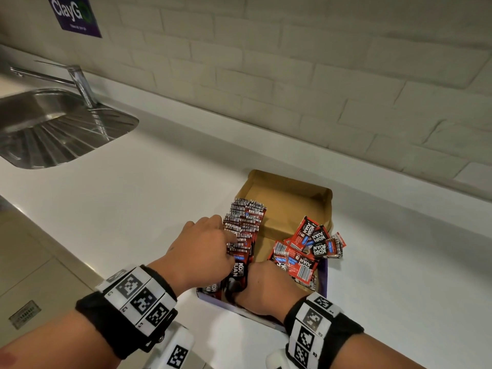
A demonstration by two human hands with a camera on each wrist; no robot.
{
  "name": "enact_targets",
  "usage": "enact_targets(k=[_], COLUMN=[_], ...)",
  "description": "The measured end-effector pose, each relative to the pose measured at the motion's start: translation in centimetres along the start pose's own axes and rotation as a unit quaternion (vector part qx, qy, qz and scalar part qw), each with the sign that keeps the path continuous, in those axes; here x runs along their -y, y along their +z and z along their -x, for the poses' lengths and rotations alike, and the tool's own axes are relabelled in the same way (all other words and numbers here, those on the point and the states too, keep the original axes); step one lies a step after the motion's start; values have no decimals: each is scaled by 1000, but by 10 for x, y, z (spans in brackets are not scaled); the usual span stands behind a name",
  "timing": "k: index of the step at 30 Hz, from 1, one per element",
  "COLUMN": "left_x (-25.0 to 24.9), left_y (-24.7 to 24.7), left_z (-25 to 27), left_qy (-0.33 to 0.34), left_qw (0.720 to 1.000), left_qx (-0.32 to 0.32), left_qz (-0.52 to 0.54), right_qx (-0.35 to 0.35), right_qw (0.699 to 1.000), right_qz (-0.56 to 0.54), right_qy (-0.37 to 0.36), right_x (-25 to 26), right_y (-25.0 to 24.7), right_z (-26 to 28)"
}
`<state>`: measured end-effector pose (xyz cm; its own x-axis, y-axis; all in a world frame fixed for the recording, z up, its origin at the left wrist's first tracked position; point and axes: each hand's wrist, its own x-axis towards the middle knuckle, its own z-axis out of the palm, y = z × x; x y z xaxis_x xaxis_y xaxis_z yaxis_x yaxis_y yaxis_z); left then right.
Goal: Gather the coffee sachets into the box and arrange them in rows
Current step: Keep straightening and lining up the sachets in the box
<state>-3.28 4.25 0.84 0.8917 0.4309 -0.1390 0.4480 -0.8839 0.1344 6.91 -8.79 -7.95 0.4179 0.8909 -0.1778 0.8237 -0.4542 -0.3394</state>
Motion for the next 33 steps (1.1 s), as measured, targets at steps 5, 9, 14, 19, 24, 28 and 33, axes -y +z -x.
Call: enact_targets(k=[5,9,14,19,24,28,33], left_x=[-5,-10,-5,0,-3,-7,-5], left_y=[2,1,-3,-3,-2,-2,-8], left_z=[-2,-5,-8,-9,-10,-10,-8], left_qy=[2,12,-8,-17,-17,-10,-18], left_qw=[1000,1000,998,998,998,998,996], left_qx=[6,17,20,29,50,54,34], left_qz=[10,13,58,47,43,44,76], right_qx=[-9,0,8,3,-2,0,9], right_qw=[1000,1000,1000,1000,999,999,999], right_qz=[5,12,7,-9,-19,-29,-38], right_qy=[-6,2,18,20,26,34,37], right_x=[0,0,0,1,1,1,1], right_y=[-1,2,2,1,1,0,-2], right_z=[0,-2,-2,2,1,0,1])
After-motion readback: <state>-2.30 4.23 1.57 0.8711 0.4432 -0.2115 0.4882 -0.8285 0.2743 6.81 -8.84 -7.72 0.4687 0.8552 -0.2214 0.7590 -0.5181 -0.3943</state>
